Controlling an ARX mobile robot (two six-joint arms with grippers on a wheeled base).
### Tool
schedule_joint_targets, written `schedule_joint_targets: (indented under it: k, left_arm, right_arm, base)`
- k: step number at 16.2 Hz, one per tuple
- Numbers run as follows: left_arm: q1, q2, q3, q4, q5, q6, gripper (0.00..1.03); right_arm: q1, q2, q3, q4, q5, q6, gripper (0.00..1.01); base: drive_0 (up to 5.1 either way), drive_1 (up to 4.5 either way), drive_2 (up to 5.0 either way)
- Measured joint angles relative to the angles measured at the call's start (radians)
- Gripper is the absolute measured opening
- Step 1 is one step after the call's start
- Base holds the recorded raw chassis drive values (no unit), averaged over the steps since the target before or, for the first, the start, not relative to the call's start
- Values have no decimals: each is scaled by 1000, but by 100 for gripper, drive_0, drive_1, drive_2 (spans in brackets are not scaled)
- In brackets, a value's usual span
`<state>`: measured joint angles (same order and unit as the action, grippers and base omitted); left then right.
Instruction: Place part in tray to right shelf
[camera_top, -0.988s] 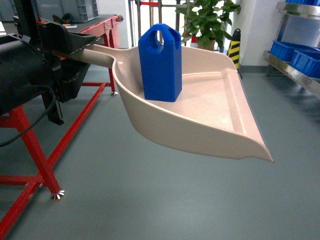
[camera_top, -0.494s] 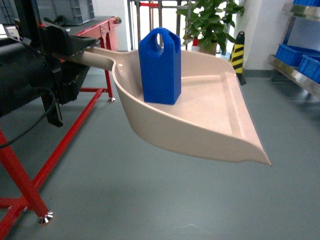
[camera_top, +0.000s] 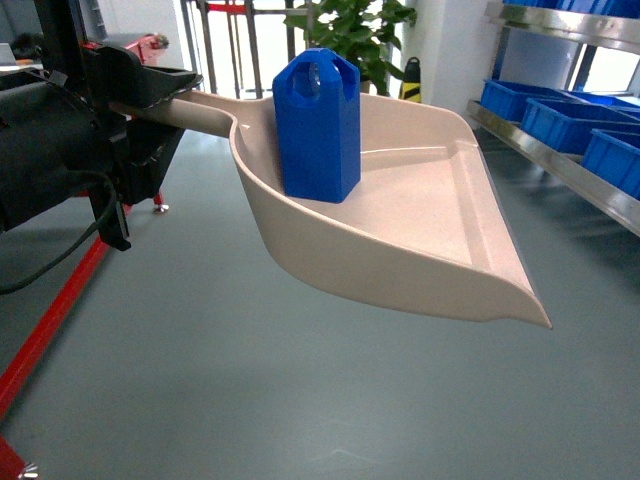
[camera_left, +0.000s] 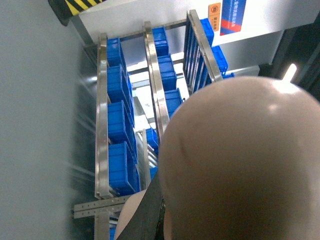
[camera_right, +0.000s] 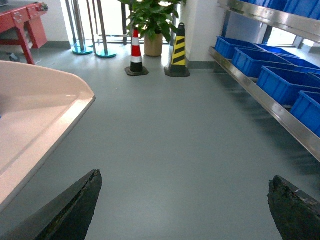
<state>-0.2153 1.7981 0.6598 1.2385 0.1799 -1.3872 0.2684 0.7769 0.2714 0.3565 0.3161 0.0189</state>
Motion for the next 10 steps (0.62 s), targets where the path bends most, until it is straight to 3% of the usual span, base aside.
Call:
schedule_joint_targets:
  k: [10]
  left_arm:
    - [1, 0, 0, 0, 0, 0, 16]
  right_arm:
    - [0, 0, 0, 0, 0, 0, 98]
  base:
    - [-2, 415, -419]
